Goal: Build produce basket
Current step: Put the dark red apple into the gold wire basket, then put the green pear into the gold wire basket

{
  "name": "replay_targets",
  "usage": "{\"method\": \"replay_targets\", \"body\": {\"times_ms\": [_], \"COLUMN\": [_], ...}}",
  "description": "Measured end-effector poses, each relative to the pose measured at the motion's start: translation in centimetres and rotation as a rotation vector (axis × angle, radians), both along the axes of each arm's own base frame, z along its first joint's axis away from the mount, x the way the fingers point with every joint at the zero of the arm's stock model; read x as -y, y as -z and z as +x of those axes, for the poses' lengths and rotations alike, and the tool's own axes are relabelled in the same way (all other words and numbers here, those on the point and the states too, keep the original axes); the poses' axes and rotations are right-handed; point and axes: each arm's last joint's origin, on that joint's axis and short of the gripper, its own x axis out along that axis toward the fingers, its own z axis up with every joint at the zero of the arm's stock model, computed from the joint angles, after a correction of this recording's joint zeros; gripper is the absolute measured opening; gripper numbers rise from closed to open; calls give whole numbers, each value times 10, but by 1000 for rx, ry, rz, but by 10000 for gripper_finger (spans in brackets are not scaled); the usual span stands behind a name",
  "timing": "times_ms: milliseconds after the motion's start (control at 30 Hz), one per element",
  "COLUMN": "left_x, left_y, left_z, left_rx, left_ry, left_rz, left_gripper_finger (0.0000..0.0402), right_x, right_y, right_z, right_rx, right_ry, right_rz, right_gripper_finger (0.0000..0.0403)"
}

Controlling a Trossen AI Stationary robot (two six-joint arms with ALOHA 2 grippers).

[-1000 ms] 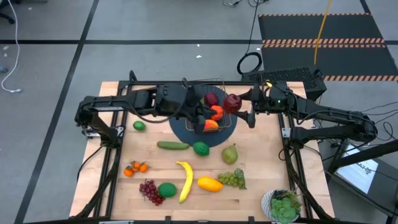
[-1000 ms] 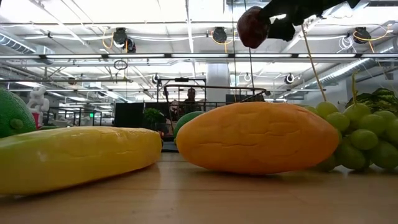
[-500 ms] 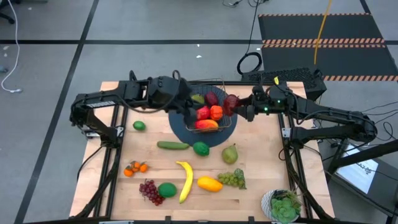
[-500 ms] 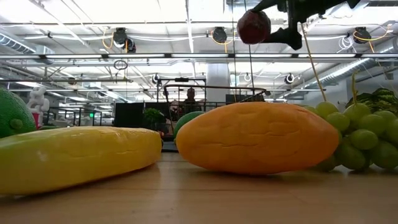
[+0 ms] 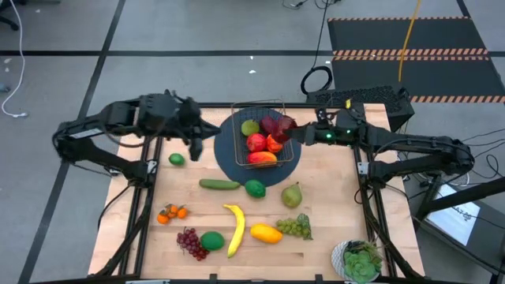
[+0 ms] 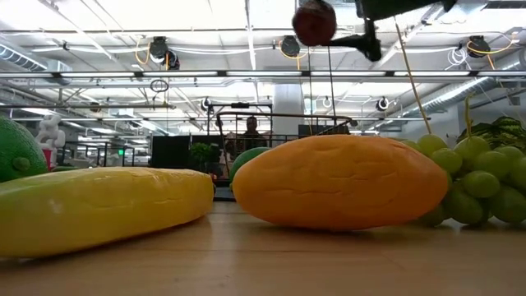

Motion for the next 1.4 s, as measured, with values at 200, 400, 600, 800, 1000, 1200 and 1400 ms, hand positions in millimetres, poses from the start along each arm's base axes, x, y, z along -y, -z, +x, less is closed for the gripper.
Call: {"method": "replay_targets", "body": {"times_ms": [200, 400, 600, 800, 1000, 1200, 1400], "left_x": [-3, -1, 6, 11, 14, 13, 14], "left_y": [19, 30, 33, 40, 42, 42, 44], "left_z": [-33, -44, -43, -38, -35, -35, -37], "left_rx": [-1, -12, 20, -11, -22, -22, -46], "left_ry": [-27, -31, 14, 46, 64, 58, 43], "left_rz": [-49, -74, -153, -159, -150, -157, -182], "left_gripper_finger": [21, 21, 21, 21, 21, 21, 21], "right_x": [0, 7, 12, 11, 11, 11, 9], "right_y": [15, 34, 50, 58, 59, 57, 33], "right_z": [30, 55, 59, 54, 50, 49, 40], "right_rx": [-121, -329, -462, -573, -609, -601, -470], "right_ry": [84, 105, 116, 83, 84, 83, 85], "right_rz": [34, 9, 30, -8, -2, -7, -40], "right_gripper_finger": [350, 350, 350, 362, 394, 398, 396]}}
